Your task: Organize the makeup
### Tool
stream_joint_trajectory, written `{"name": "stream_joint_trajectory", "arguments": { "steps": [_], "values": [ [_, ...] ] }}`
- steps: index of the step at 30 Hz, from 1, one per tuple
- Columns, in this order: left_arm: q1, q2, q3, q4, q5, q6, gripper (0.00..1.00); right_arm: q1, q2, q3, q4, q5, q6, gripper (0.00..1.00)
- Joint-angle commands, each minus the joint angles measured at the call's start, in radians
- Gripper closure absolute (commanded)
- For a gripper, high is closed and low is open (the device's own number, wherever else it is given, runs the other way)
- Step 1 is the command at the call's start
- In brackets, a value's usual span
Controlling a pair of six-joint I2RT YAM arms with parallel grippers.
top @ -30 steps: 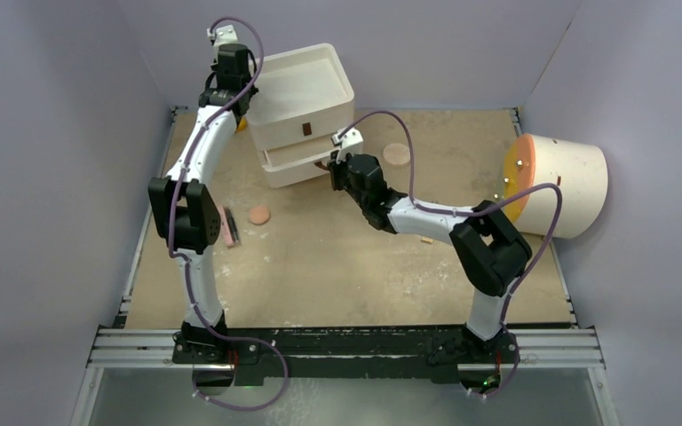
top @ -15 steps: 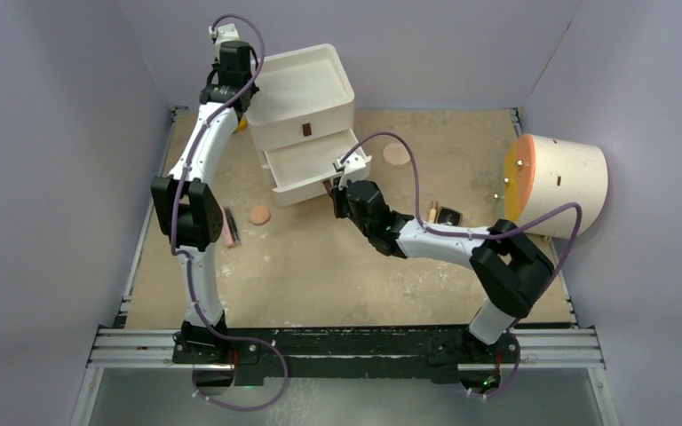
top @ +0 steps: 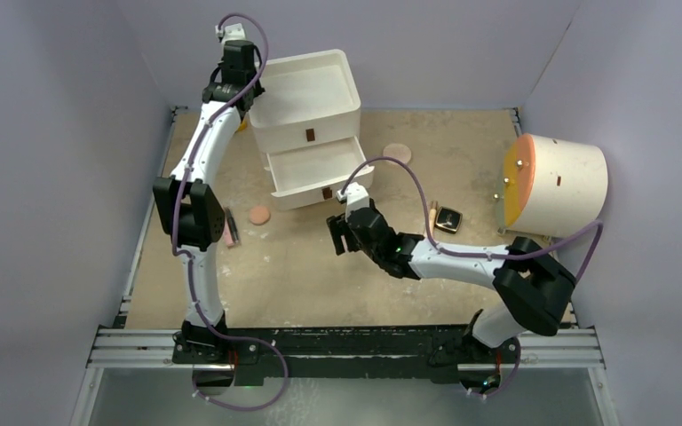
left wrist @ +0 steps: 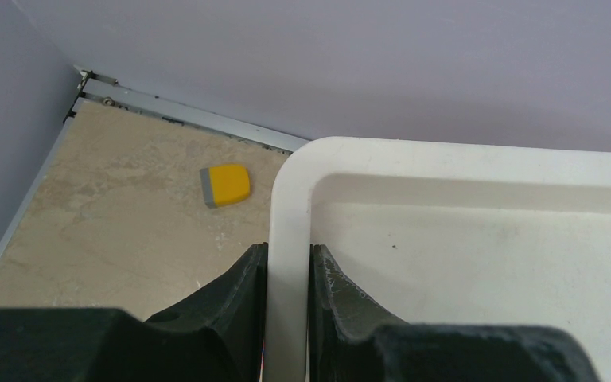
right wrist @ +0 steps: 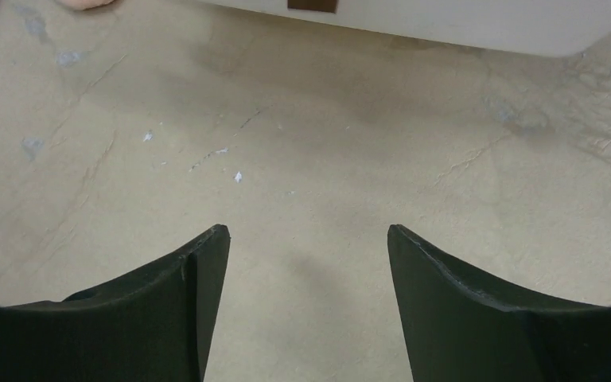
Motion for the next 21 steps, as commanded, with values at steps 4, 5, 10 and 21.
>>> {"name": "stream_joint_trajectory", "arguments": {
  "steps": [4, 5, 10, 21],
  "values": [
    [0.0, 0.106, -0.024, -0.2, 0.091, -0.047, 1.0, 0.07, -0.048, 0.186, -0.009, -0.036, -0.12, 0.23],
    [0.003, 0.105, -0.022, -0.202, 0.091, -0.047, 1.0, 0.076, -0.02, 0.221, 0.005, -0.064, -0.113, 0.23],
    [0.048, 0.091, -0.039, -0.201, 0.125, -0.039, 1.0, 0.111, 0.178, 0.401, 0.091, -0.178, -0.077, 0.25],
    [0.096, 0.055, -0.084, -0.194, 0.231, 0.074, 1.0, 0.135, 0.547, 0.802, 0.027, -0.262, -0.032, 0.35]
  ]
}}
